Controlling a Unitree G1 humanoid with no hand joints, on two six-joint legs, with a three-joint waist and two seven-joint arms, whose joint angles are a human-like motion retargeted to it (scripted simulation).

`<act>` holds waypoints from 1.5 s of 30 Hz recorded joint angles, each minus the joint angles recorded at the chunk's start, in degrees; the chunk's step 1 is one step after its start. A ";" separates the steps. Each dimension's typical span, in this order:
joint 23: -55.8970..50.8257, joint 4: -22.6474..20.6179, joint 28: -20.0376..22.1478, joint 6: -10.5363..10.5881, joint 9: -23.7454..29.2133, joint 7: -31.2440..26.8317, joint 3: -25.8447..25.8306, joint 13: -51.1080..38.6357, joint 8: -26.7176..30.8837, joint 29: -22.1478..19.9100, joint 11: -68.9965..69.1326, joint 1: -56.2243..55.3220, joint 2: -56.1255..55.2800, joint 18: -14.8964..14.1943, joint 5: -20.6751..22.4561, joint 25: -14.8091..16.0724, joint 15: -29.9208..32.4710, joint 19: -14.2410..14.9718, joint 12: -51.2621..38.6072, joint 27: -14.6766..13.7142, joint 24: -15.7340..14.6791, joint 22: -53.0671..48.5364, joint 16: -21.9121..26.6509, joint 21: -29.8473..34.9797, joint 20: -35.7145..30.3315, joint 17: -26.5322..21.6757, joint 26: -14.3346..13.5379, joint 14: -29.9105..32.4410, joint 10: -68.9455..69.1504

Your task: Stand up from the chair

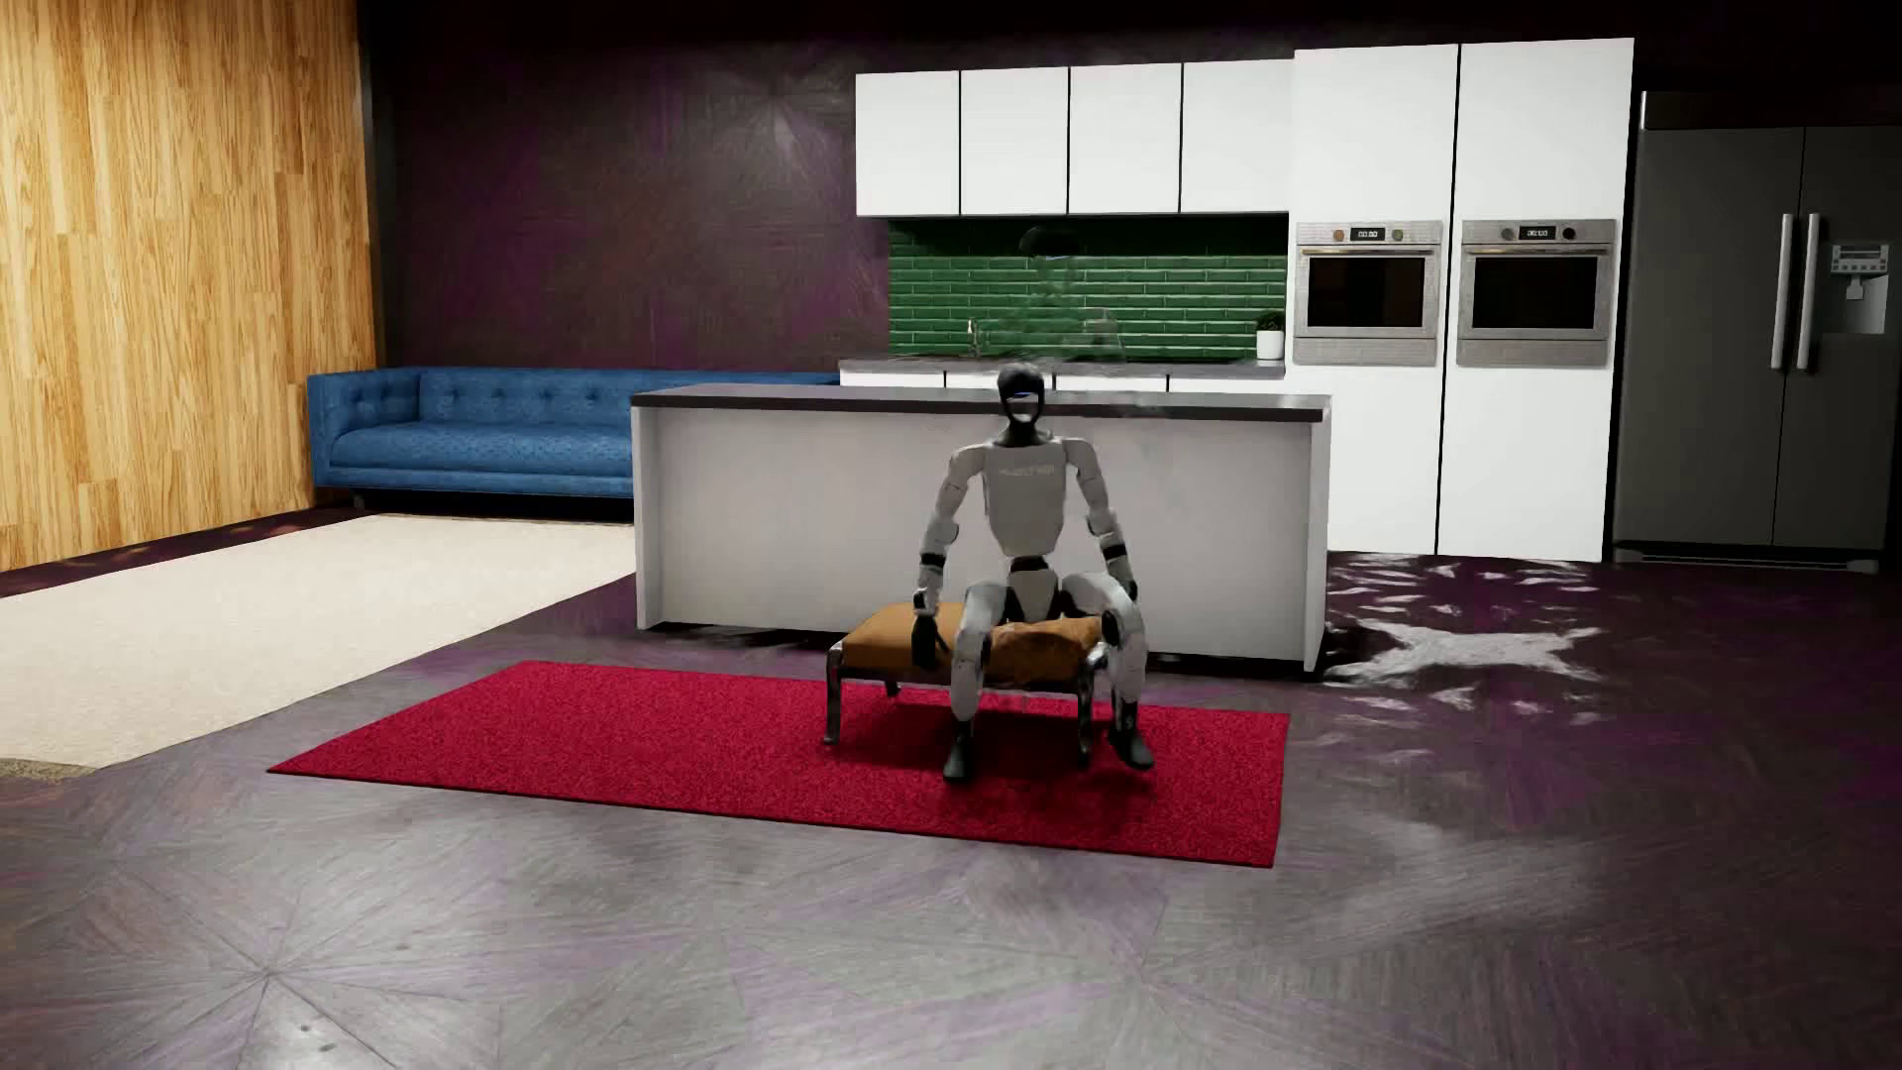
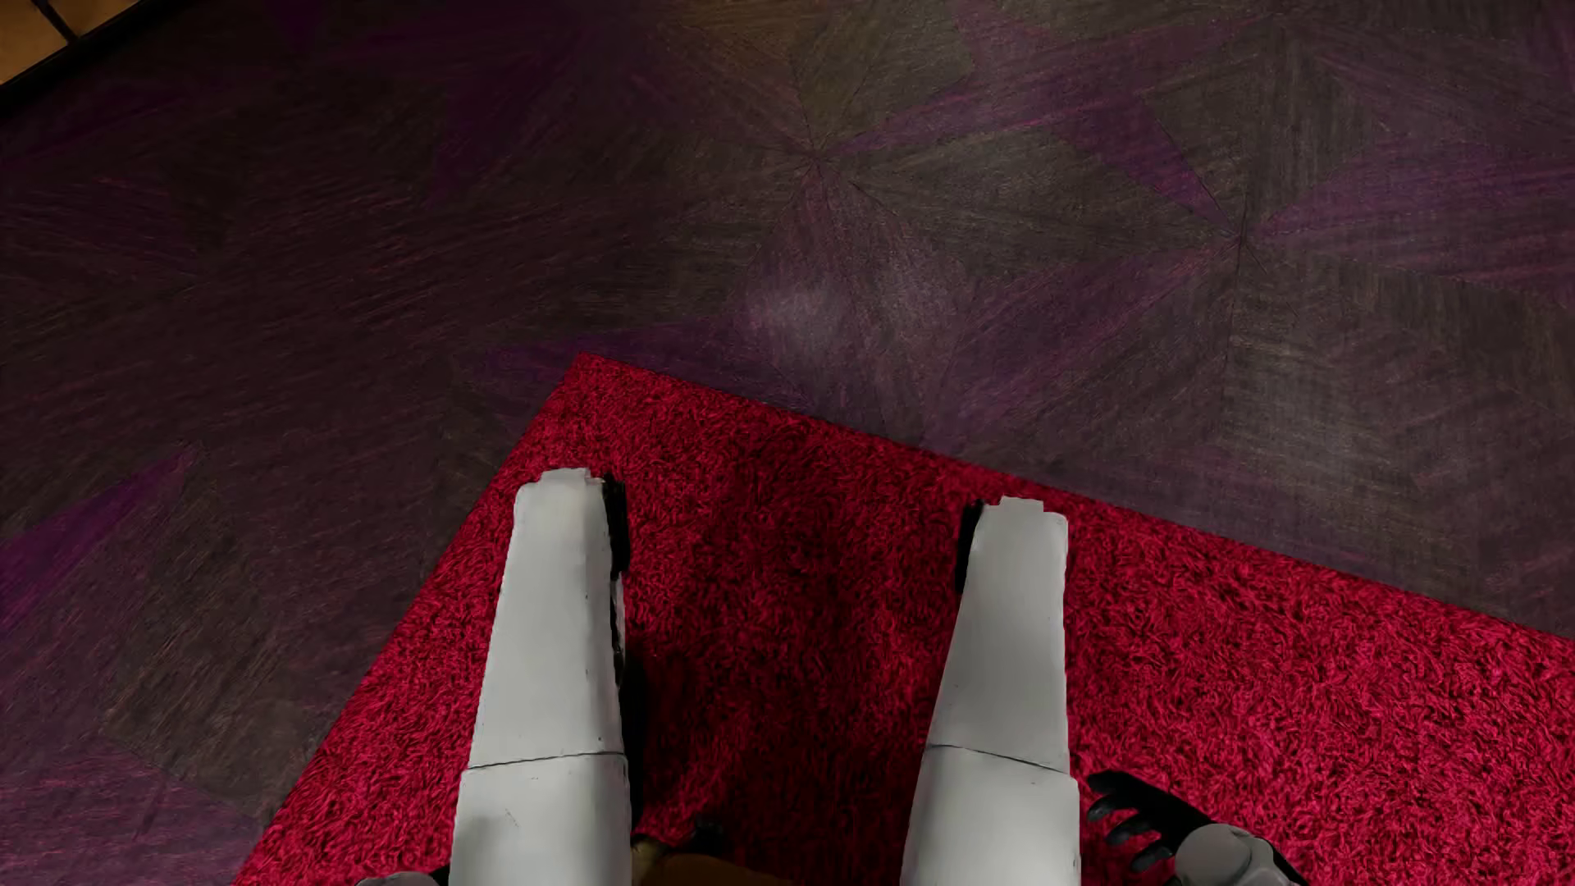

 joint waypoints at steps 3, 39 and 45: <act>0.16 0.58 -2.36 0.15 -1.07 -0.16 0.04 7.51 -0.20 5.50 -0.29 0.75 0.87 -0.26 -0.28 -3.92 0.34 0.57 6.90 -1.95 1.23 -1.67 -2.06 -2.63 1.43 1.77 -0.58 0.50 -0.12; -64.94 2.43 26.79 -0.62 13.16 -2.65 -0.84 -51.87 4.18 -32.09 1.36 -19.46 -21.66 -4.19 5.10 -3.31 -0.10 2.23 -43.89 -15.69 -20.57 -76.66 39.34 51.98 -32.24 -27.36 -15.81 -4.17 2.96; -63.27 1.52 27.71 -1.63 14.67 -1.55 -0.62 -52.01 1.81 -33.78 -7.40 -19.34 -21.18 -2.47 5.31 -4.14 -2.23 1.89 -47.97 -17.65 -19.18 -75.14 39.04 51.52 -35.24 -27.40 -16.98 -7.52 -5.01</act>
